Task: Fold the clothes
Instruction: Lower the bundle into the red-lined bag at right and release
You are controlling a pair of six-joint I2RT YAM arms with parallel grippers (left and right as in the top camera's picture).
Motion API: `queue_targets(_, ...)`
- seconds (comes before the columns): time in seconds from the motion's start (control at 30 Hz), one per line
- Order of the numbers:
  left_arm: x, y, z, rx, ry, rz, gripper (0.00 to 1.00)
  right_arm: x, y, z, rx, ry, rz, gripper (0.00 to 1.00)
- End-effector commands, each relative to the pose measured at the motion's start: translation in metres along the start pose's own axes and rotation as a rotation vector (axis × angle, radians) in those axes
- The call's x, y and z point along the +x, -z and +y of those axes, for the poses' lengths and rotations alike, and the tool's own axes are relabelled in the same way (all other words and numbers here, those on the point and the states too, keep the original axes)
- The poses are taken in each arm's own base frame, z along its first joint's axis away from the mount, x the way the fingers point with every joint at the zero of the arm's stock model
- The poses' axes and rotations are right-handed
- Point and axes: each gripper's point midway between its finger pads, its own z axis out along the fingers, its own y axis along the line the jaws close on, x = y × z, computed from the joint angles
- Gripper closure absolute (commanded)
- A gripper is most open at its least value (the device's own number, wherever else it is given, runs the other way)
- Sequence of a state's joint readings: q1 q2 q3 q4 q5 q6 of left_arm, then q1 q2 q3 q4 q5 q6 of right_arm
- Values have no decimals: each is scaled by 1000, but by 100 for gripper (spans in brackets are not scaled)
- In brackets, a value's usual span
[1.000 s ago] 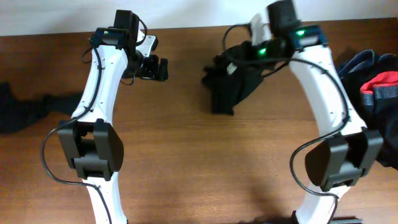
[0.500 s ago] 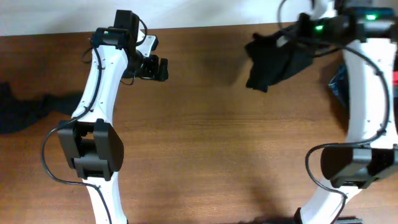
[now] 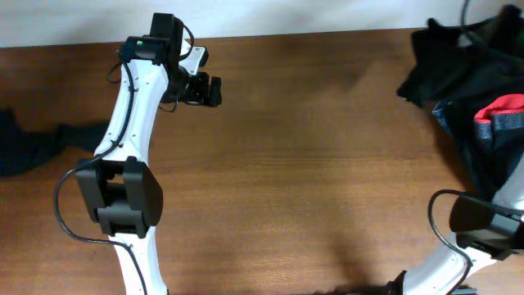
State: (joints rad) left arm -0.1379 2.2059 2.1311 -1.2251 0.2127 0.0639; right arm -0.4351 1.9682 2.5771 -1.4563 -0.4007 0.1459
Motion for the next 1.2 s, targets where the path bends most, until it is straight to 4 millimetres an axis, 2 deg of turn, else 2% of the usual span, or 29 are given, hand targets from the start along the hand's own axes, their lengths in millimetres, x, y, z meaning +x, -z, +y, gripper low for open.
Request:
queue_targets(0.0, -4, 3, -1, 13, -4, -17, 1, -18, 42, -26, 44, 5, -109, 96)
queue_targets(0.2, -4, 3, -1, 13, -5, -18, 1, -27, 64, -77, 134, 42, -155, 96)
queue_targets(0.27, -4, 3, -1, 13, -5, -18, 1, -30, 70, -85, 140, 74, -173, 96)
queue_targets(0.43, -4, 3, -1, 13, -4, -17, 1, -45, 84, -97, 129, 136, -242, 96)
queue_targets(0.53, -4, 3, -1, 13, -4, -17, 1, -45, 89, -106, 148, 160, -247, 96)
queue_targets(0.67, -4, 3, -1, 13, -4, -17, 1, -35, 85, -110, 151, 181, -203, 96)
queue_targets(0.87, -4, 3, -1, 13, -5, -17, 1, -33, 76, -116, 148, 188, -177, 96)
queue_targets(1.17, -5, 3, -1, 13, -6, -20, 1, -52, 78, -118, 176, 305, -241, 96)
